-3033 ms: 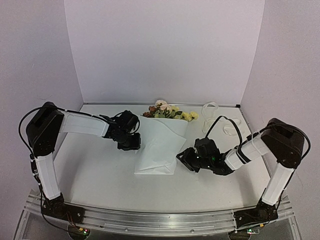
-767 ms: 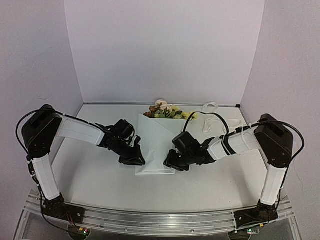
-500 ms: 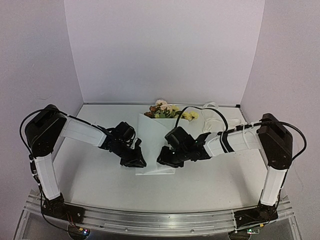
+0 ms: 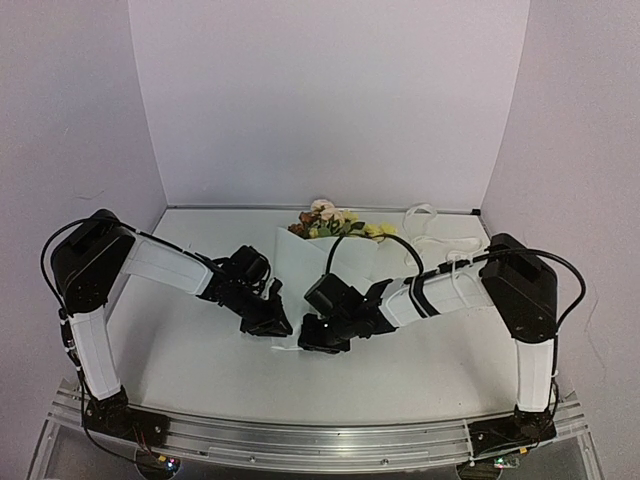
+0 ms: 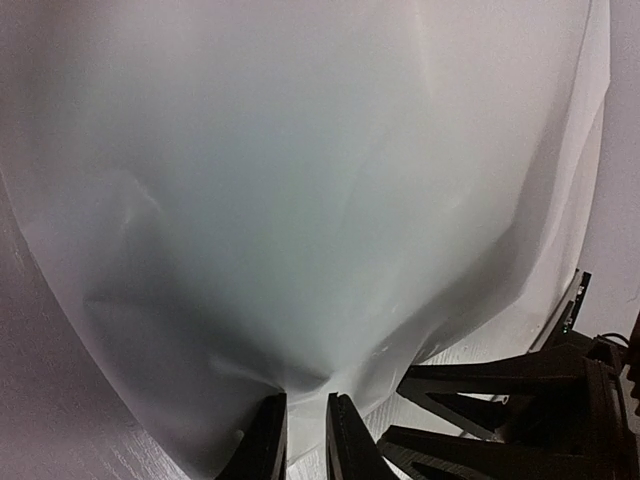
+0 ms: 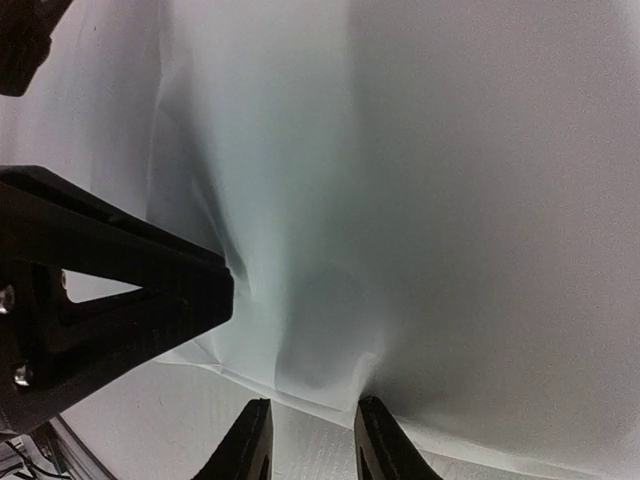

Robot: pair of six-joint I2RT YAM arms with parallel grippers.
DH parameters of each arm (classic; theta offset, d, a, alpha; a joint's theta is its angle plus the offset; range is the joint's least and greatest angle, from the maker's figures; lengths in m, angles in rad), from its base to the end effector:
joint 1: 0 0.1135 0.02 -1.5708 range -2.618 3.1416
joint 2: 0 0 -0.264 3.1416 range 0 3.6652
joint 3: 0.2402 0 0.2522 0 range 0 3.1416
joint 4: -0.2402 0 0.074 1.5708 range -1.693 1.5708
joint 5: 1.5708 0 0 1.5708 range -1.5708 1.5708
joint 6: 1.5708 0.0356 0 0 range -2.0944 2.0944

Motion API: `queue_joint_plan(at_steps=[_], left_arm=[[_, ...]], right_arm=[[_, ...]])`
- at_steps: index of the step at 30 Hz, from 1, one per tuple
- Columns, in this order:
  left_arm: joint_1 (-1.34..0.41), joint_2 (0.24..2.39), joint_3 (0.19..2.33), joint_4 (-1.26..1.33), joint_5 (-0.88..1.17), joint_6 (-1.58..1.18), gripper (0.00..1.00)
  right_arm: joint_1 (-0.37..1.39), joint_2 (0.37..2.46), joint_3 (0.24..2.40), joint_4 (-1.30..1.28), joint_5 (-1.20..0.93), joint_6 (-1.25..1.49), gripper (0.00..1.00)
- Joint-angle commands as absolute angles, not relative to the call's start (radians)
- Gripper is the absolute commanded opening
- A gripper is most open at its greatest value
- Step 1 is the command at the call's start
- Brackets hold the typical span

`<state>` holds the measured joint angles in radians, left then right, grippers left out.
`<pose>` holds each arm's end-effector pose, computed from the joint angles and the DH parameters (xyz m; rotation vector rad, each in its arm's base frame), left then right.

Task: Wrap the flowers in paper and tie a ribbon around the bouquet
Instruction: Press the fold line of the folded wrapping paper.

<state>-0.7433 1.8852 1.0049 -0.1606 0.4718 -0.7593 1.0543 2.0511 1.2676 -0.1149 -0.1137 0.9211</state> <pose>0.2521 -0.2537 0.1227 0.1653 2.8906 -1.0427 0.2069 0.3724 0.1317 -0.2357 2.7186 0.8814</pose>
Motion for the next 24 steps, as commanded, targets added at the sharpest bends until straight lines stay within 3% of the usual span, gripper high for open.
queue_joint_plan(at_steps=[1, 6, 14, 24], left_arm=[[-0.747, 1.848, 0.976, -0.151, 0.478, -0.754, 0.16], [-0.747, 1.826, 0.951, -0.150, 0.485, -0.749, 0.17], [-0.747, 1.829, 0.945, -0.149, 0.483, -0.750, 0.16], [-0.746, 1.825, 0.955, -0.166, 0.474, -0.740, 0.16]], right_arm=[[1.054, 2.068, 1.281, -0.129, -0.081, 0.952, 0.27], [1.056, 2.066, 1.268, -0.134, -0.093, 0.977, 0.21], [1.069, 1.989, 1.314, -0.146, -0.098, 0.944, 0.24], [1.061, 2.046, 1.364, -0.149, -0.084, 0.935, 0.24]])
